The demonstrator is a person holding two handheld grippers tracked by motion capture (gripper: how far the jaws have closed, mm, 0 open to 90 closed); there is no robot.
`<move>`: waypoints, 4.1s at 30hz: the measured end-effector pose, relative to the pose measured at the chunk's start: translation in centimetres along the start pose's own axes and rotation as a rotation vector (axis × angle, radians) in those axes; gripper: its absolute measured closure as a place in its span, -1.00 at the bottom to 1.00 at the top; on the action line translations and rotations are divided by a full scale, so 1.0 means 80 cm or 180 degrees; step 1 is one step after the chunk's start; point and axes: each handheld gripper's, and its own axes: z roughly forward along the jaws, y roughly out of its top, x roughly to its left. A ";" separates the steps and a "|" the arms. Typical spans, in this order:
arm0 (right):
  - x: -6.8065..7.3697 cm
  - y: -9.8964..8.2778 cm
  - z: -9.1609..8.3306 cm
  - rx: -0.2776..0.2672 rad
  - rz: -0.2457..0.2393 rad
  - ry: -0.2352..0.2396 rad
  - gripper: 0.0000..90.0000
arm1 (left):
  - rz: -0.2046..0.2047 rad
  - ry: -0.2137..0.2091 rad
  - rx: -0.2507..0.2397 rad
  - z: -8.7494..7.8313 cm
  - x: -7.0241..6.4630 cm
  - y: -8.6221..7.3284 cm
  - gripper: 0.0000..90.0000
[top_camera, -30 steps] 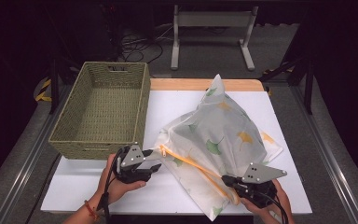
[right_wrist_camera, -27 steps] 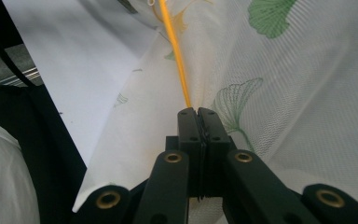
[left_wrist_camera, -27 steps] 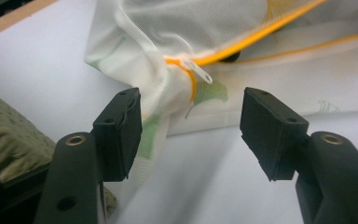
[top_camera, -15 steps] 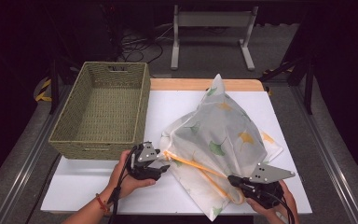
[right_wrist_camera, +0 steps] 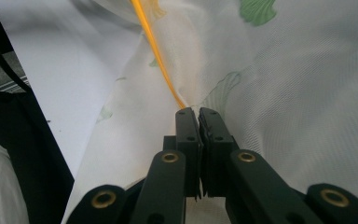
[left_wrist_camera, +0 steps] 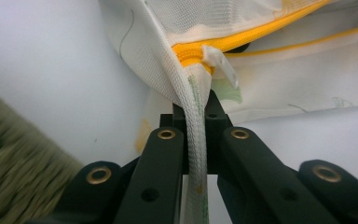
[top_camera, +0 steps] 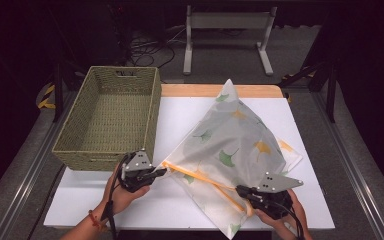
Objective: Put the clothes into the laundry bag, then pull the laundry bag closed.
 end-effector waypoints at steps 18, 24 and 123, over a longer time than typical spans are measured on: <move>0.020 0.017 0.060 0.0258 -0.0234 0.0166 0.95 | -0.0212 0.0014 -0.0119 -0.040 0.014 -0.045 0.57; 0.019 0.017 0.063 0.0295 -0.0227 0.0205 0.94 | -0.0241 -0.0010 -0.0168 -0.034 0.019 -0.037 0.38; 0.094 0.109 0.186 -0.0020 -0.0348 0.0742 0.89 | 0.0303 -0.0499 0.0276 -0.001 -0.034 -0.041 0.96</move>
